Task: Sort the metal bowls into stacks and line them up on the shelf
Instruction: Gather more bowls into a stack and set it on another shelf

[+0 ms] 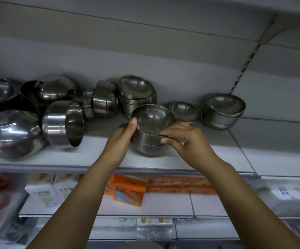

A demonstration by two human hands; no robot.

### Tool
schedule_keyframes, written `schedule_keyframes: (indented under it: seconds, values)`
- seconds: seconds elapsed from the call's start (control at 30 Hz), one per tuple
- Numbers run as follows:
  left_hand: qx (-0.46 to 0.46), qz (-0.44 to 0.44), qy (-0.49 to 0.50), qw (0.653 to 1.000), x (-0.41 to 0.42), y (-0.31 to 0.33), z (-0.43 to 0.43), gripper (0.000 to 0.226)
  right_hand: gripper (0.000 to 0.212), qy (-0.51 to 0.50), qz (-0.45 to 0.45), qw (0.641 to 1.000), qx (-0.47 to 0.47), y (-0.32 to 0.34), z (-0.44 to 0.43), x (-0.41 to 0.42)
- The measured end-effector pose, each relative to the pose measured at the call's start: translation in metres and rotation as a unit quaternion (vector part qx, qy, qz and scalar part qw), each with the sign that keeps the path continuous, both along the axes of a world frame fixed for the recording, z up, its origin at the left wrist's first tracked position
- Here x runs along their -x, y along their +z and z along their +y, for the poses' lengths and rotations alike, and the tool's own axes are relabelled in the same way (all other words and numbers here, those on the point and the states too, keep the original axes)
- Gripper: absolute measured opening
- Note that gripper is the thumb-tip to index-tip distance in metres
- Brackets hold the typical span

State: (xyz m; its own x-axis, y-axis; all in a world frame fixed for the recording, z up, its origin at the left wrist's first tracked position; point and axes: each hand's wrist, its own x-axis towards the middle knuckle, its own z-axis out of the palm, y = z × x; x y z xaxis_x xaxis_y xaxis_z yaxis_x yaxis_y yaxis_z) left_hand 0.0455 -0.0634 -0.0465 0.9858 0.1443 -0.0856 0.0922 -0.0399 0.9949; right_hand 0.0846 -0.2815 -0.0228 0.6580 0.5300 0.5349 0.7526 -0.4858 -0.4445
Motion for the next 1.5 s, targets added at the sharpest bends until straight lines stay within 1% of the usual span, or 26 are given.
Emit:
schedule_keyframes:
  seconds: [0.07, 0.13, 0.2, 0.23, 0.3, 0.37, 0.43, 0.53, 0.6, 0.73, 0.83, 0.93, 1.0, 1.1, 1.17, 1.2, 1.27, 1.3, 1.4, 1.5]
  values:
    - [-0.003, 0.0, 0.013, 1.0, 0.0, 0.0, -0.001, 0.04, 0.03, -0.004, 0.07, 0.997, -0.017, 0.008, -0.001, 0.004]
    - [-0.001, 0.0, 0.018, 1.0, -0.001, 0.001, -0.001, 0.035, 0.035, -0.019, 0.128, 0.99, -0.058, 0.017, 0.0, 0.004]
    - [0.002, 0.004, 0.022, 1.0, -0.003, 0.0, -0.001, 0.033, 0.033, -0.044, 0.16, 0.981, -0.098, 0.028, 0.005, -0.004]
    - [0.001, 0.007, 0.025, 1.0, -0.004, 0.0, -0.001, 0.032, 0.029, -0.055, 0.166, 0.979, -0.103, 0.033, 0.009, -0.012]
    - [0.0, 0.01, 0.027, 1.0, -0.004, 0.0, -0.002, 0.031, 0.021, -0.076, 0.155, 0.982, -0.08, 0.044, 0.02, -0.032]
    - [-0.014, 0.008, 0.024, 1.0, -0.004, 0.0, -0.002, 0.031, 0.021, -0.088, 0.147, 0.985, -0.028, 0.055, 0.033, -0.053]
    - [-0.028, 0.013, 0.018, 0.999, -0.003, 0.004, -0.002, 0.031, 0.024, -0.059, 0.14, 0.988, 0.002, 0.061, 0.049, -0.074]
    - [-0.043, 0.03, 0.006, 0.999, 0.0, 0.01, 0.0, 0.032, 0.022, 0.006, 0.123, 0.992, 0.019, 0.063, 0.076, -0.101]
    - [-0.041, 0.035, 0.006, 0.999, 0.002, 0.012, 0.002, 0.036, 0.02, 0.022, 0.113, 0.992, 0.045, 0.064, 0.092, -0.115]
    - [-0.038, 0.046, -0.01, 0.998, 0.005, 0.017, 0.004, 0.042, 0.029, 0.049, 0.103, 0.989, 0.098, 0.06, 0.107, -0.131]
    - [-0.032, 0.046, -0.004, 0.998, 0.004, 0.019, 0.003, 0.045, 0.03, 0.078, 0.086, 0.989, 0.093, 0.057, 0.109, -0.133]
    - [-0.043, 0.041, 0.025, 0.998, 0.0, 0.023, 0.001, 0.044, 0.024, 0.07, 0.076, 0.993, 0.054, 0.057, 0.106, -0.133]
    - [-0.062, 0.017, 0.059, 0.996, -0.005, 0.026, 0.0, 0.046, 0.022, 0.063, 0.082, 0.994, 0.026, 0.059, 0.1, -0.135]
    - [-0.082, -0.05, 0.153, 0.984, -0.017, 0.03, -0.001, 0.03, 0.016, 0.053, 0.108, 0.992, -0.028, 0.065, 0.088, -0.138]
    - [-0.123, -0.103, 0.217, 0.963, -0.028, 0.031, 0.001, 0.016, 0.013, 0.046, 0.108, 0.991, -0.06, 0.069, 0.078, -0.139]
    - [-0.155, -0.125, 0.233, 0.952, -0.035, 0.032, 0.003, 0.014, 0.012, 0.043, 0.102, 0.991, -0.069, 0.071, 0.073, -0.14]
    - [-0.219, -0.15, 0.233, 0.935, -0.05, 0.032, 0.01, 0.012, 0.011, 0.032, 0.1, 0.991, -0.081, 0.073, 0.061, -0.141]
    - [-0.255, -0.154, 0.216, 0.93, -0.058, 0.034, 0.013, 0.011, 0.01, 0.025, 0.1, 0.991, -0.086, 0.073, 0.056, -0.141]
    - [-0.376, -0.139, 0.139, 0.906, -0.079, 0.041, 0.018, 0.026, 0.011, 0.008, 0.094, 0.991, -0.096, 0.074, 0.041, -0.141]
    - [-0.416, -0.141, 0.071, 0.895, -0.09, 0.049, 0.019, 0.02, 0.009, -0.002, 0.08, 0.991, -0.105, 0.072, 0.031, -0.139]
